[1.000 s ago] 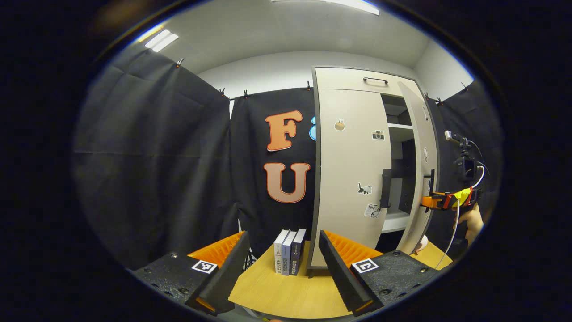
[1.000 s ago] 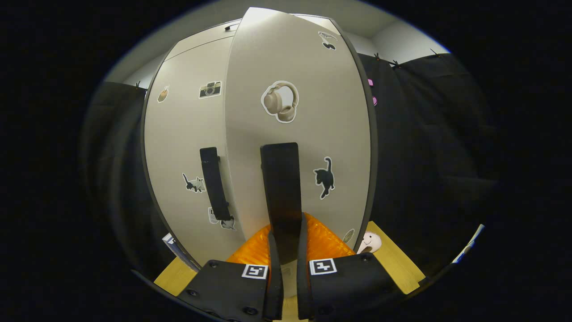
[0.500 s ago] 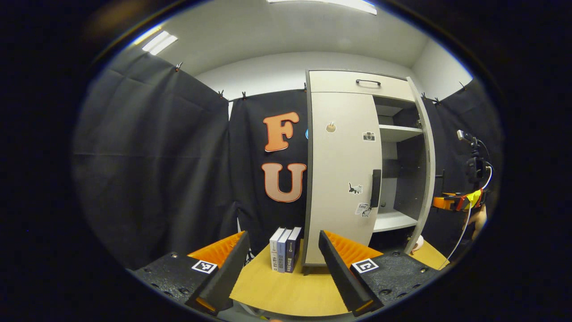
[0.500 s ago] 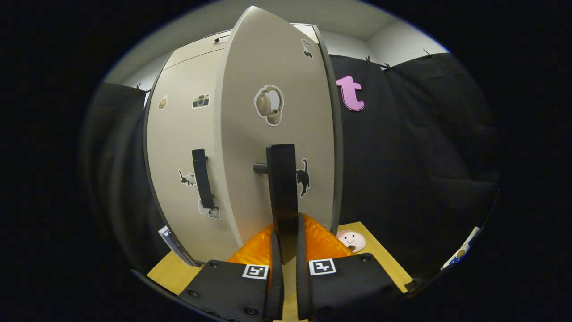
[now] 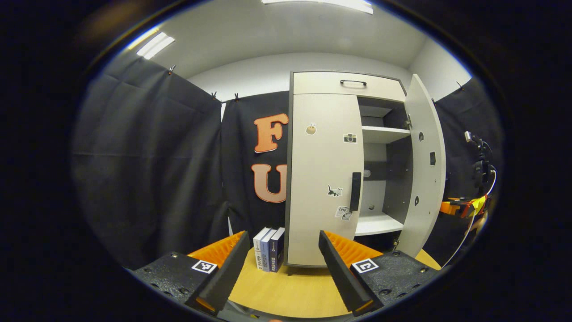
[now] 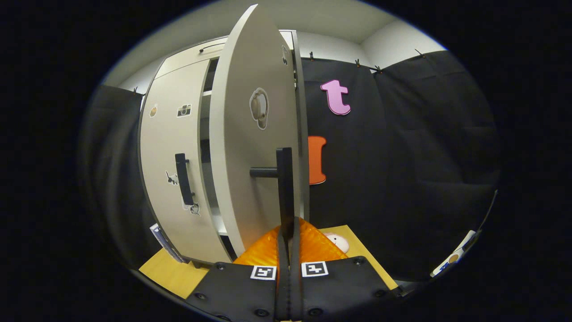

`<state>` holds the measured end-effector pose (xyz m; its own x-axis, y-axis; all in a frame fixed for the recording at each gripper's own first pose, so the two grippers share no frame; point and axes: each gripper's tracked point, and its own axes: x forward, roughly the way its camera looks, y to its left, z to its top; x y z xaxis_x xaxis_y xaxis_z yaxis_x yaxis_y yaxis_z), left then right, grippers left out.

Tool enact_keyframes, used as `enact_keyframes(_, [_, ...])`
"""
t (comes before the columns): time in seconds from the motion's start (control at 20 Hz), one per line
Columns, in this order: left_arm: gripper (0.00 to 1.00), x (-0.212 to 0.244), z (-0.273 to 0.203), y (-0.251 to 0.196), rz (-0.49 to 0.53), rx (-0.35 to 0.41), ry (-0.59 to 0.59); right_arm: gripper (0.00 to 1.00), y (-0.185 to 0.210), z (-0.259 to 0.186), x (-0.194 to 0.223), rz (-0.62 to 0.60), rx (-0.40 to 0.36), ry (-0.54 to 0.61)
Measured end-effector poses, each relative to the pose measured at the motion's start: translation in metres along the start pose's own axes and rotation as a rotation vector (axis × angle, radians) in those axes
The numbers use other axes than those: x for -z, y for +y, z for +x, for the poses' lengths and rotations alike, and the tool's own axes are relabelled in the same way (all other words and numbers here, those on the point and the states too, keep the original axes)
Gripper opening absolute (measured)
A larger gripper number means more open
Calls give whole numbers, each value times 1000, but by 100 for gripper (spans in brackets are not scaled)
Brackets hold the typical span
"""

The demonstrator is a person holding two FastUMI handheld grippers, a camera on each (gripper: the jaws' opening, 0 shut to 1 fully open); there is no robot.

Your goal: Open the right door of the double-door shoe cabinet with the right hand, and open the left door with the left hand.

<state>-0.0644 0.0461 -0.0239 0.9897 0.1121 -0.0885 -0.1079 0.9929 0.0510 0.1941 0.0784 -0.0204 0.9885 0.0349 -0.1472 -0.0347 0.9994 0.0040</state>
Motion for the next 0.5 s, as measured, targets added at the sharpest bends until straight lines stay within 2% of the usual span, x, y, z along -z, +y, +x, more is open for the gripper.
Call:
enact_keyframes(0.25, [96,2,-3,-26,-2,5,9,8,-13,1,-2,-1,15,-7])
enact_keyframes(0.5, [94,-2,-6,-33,-16,-41,5,8,-12,-1,-2,17,-33,3])
